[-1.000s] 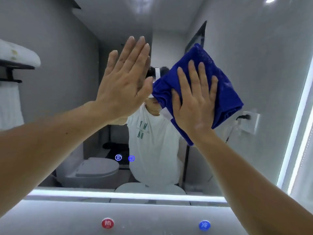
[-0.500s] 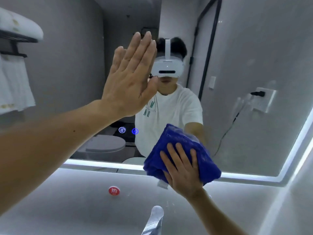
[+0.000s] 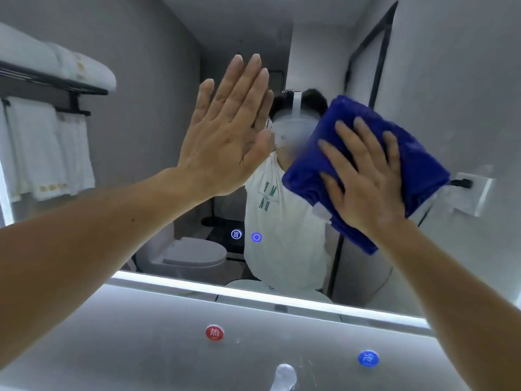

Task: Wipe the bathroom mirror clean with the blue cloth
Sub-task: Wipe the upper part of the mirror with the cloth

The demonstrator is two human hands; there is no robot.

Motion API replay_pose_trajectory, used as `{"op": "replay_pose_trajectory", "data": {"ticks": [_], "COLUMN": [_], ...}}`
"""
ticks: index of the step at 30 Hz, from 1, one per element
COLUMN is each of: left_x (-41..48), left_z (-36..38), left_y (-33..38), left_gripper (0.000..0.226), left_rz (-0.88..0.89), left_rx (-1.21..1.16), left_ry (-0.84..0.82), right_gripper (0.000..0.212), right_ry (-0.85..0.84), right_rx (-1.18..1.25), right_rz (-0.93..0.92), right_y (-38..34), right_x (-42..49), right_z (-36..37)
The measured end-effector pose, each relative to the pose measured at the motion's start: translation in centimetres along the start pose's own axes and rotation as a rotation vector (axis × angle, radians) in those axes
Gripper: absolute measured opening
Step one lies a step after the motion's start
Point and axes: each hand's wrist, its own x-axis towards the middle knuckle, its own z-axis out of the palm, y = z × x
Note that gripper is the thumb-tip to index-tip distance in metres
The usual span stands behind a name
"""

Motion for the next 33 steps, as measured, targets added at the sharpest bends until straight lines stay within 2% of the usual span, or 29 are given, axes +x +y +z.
{"op": "replay_pose_trajectory", "data": {"ticks": [5, 9, 12, 18, 23, 28, 33], "left_x": [0.4, 0.8, 0.6, 0.9, 1.6, 3.0, 4.7], "left_z": [0.9, 2.6, 3.5, 4.7, 4.7, 3.6, 3.5], "left_y": [0.3, 2.1, 3.8, 7.2, 9.2, 9.5, 9.5], "left_gripper": [0.068, 0.065, 0.068, 0.07, 0.066, 0.066, 0.067], "left_rz": [-0.019, 0.032, 0.042, 0.086, 0.11, 0.126, 0.112], "left_rx": [-0.011, -0.018, -0.016, -0.095, -0.103, -0.084, -0.054], "left_ry": [0.007, 0.021, -0.012, -0.04, -0.035, 0.011, 0.028], "right_gripper": [0.042, 0.046, 0.053, 0.086, 0.077, 0.057, 0.056], "right_ry": [0.116, 0.086, 0.045, -0.057, -0.111, -0.163, -0.099], "right_rx": [-0.022, -0.012, 0.022, 0.037, -0.005, 0.026, 0.012], "right_rz": [0.128, 0.158, 0.12, 0.068, -0.018, -0.168, -0.099], "right_y": [0.2, -1.4, -2.7, -4.5, -4.0, -0.1, 6.3], "right_x": [1.9, -2.0, -7.5, -17.4, -21.8, -17.7, -5.2], "right_z": [-0.3, 0.2, 1.0, 1.9, 1.5, 0.0, -1.9]}}
